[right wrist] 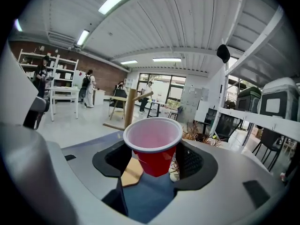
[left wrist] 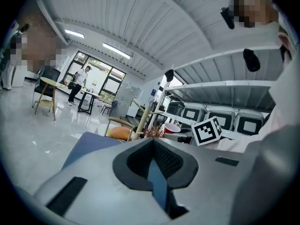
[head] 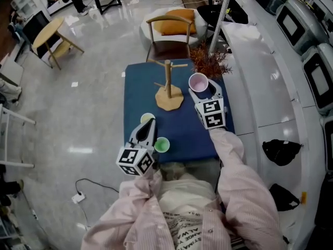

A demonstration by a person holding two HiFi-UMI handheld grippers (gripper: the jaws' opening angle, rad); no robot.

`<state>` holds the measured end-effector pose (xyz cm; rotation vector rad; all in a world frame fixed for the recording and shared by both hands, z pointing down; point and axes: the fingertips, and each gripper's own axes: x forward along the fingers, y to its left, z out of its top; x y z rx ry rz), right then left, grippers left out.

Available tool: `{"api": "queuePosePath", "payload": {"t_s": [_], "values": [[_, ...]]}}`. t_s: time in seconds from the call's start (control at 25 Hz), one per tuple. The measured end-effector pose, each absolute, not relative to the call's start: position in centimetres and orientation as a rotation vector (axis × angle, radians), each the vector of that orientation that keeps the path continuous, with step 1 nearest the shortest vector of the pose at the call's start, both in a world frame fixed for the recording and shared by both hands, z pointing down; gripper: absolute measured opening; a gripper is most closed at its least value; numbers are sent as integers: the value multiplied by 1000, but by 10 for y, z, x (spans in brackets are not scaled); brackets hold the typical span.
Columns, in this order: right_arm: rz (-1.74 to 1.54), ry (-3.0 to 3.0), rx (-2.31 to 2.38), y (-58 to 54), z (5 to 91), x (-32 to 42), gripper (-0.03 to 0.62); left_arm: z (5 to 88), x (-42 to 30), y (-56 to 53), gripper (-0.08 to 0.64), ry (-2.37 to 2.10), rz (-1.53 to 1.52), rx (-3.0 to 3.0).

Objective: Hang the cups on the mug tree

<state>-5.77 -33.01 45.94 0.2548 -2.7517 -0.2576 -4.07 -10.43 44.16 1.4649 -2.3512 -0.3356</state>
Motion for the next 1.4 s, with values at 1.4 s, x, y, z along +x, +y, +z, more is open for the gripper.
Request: {"api": "queuePosePath", "payload": {"t_s": [1.4], "values": [[-948, -2235, 330, -326, 420, -118, 289, 440, -108, -88, -2, -2143, -314, 1703]]}}
